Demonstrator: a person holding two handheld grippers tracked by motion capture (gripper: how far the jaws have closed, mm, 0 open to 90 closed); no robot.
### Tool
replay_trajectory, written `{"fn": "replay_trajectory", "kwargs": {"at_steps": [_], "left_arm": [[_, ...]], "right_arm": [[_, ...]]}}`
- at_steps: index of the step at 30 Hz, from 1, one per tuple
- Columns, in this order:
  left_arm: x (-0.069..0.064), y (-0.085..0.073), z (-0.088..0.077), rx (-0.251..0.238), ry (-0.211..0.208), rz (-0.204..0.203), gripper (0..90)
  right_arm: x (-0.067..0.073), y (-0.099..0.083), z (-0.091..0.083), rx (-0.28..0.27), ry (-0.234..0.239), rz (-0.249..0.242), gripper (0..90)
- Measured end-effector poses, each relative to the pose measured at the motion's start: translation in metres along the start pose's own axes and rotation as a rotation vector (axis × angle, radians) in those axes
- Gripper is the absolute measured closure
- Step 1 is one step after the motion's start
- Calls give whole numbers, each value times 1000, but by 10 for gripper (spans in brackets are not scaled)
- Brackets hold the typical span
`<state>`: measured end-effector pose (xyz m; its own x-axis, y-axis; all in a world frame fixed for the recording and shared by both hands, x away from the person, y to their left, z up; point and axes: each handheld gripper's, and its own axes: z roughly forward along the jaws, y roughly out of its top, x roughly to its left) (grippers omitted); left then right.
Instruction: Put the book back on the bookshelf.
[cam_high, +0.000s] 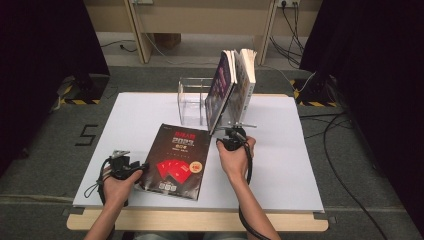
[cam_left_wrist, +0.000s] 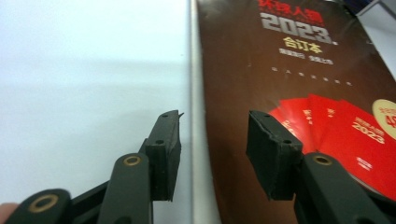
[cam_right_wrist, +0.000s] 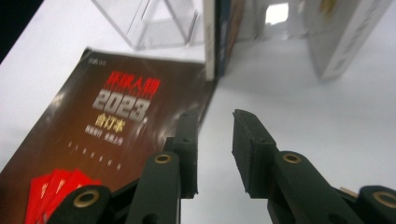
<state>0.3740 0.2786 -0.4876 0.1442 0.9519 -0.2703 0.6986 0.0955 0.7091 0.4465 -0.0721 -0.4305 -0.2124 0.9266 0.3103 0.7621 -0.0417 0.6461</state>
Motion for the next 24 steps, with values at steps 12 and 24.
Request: {"fn": "replay_trajectory", "kwargs": {"at_steps": [12,24], "left_arm": [[7,6,7,52,-2,-20,505],[3,6,8,76,-15,-2,510]], "right_arm": [[7,-15,21,115,41,6,706],[18,-19,43,177,42,-7,704]]}}
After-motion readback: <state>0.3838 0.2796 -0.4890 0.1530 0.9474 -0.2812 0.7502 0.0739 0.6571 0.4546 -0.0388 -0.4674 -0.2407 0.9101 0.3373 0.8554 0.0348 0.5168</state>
